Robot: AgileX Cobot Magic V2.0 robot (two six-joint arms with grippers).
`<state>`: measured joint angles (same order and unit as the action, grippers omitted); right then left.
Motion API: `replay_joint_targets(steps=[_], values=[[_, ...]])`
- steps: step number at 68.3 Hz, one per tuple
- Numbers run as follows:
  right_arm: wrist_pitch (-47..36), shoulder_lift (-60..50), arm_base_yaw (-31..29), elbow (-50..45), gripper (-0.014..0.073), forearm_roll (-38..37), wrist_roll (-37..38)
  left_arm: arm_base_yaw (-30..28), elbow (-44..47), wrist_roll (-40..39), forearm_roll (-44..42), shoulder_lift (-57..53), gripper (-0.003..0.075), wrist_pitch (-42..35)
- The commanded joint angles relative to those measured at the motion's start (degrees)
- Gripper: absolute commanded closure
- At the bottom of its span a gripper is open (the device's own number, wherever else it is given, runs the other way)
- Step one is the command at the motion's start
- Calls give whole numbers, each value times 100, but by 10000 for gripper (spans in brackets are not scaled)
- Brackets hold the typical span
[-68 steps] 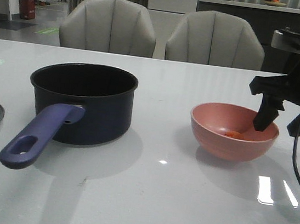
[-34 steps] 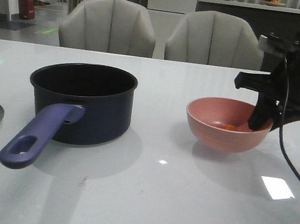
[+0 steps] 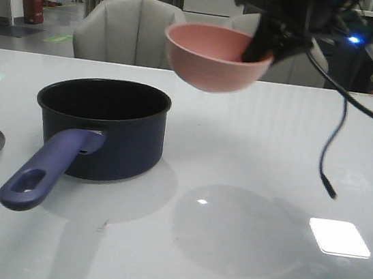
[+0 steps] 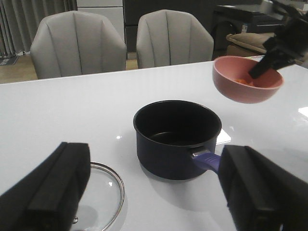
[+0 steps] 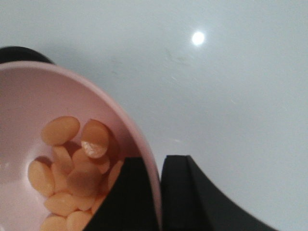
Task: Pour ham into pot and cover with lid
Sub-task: 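Lift the bowl and carry it over the pot, then tilt the bowl to pour the ham slices into the pot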
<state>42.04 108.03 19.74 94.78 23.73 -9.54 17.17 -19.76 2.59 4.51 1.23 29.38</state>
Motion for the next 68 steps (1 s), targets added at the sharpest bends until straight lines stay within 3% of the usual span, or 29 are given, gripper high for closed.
replay_joint_targets(steps=[1,14,20,27,48,68], values=[[-275,-308,442,653,461,-38,68,42,-159,-10,32,68,148,-455],[-1076,-132,1166,1194,461,-1417,815,42,-159,-10,32,68,148,-455],[-1602,-64,1392,1172,461,-2293,1062,42,-159,-10,32,68,148,-455],[-2291,-34,1558,923,461,-2792,1250,42,-159,-10,32,68,148,-455],[-5918,-112,1601,-981,461,-2846,993,42,-159,-10,32,68,148,-455],[-8530,-100,1615,-1965,461,-2582,-543,42,-159,-10,32,68,148,-455]])
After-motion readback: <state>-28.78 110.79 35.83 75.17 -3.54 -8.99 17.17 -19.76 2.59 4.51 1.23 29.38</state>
